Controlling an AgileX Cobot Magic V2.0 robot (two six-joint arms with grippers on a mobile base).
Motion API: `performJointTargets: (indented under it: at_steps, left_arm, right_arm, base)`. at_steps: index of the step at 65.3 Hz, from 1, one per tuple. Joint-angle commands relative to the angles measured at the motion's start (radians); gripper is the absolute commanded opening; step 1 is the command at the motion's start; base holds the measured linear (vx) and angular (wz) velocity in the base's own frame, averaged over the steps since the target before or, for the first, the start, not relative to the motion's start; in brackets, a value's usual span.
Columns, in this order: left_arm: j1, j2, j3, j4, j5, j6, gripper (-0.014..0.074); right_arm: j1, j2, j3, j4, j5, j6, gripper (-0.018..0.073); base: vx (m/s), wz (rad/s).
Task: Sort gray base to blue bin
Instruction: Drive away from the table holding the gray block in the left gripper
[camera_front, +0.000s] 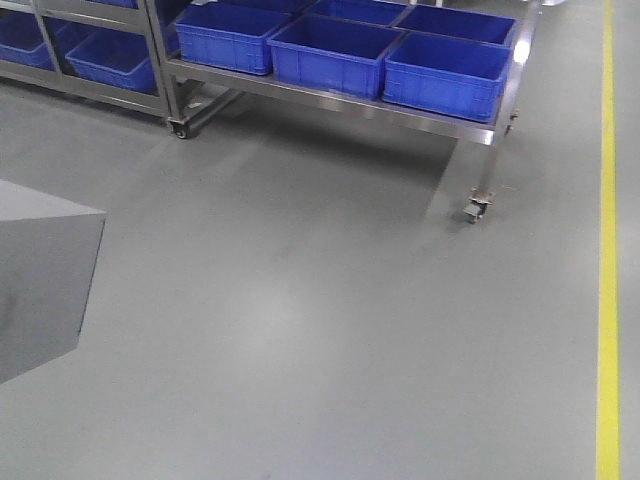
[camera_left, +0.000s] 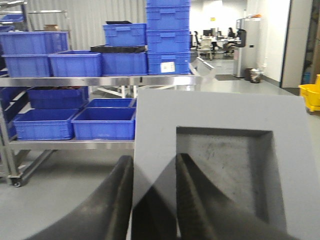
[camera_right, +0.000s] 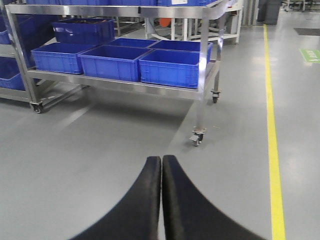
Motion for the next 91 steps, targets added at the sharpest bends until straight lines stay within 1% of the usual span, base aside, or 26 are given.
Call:
performJointTargets:
  at_steps: [1,22,46,91]
  left_arm:
    - [-0.005,0.009,-0.029,-0.02,-0.107,-0.006,0.0038]
    - [-0.005,0.009,-0.029,-0.02,-0.107,-0.006,0.0038]
    - [-0.005,0.009,-0.029,-0.02,-0.107,-0.006,0.0038]
    - [-0.005,0.009,-0.029,-0.02,-0.107,-0.006,0.0038]
  right_arm:
    - [0.0,-0.002,0.002,-0.007,-0.074,-0.013,-0.0005]
    - [0.0,-0.002,0.002,-0.007,-0.074,-0.013,-0.0005]
    - [0.0,-0.002,0.002,-0.007,-0.074,-0.013,-0.0005]
    - [0.0,-0.002,0.002,-0.007,-0.074,-0.013,-0.0005]
  base:
    - [0.16,0.23]
    - [0.16,0.15]
    - [0.19,0.01]
    - [0.25,-0.11]
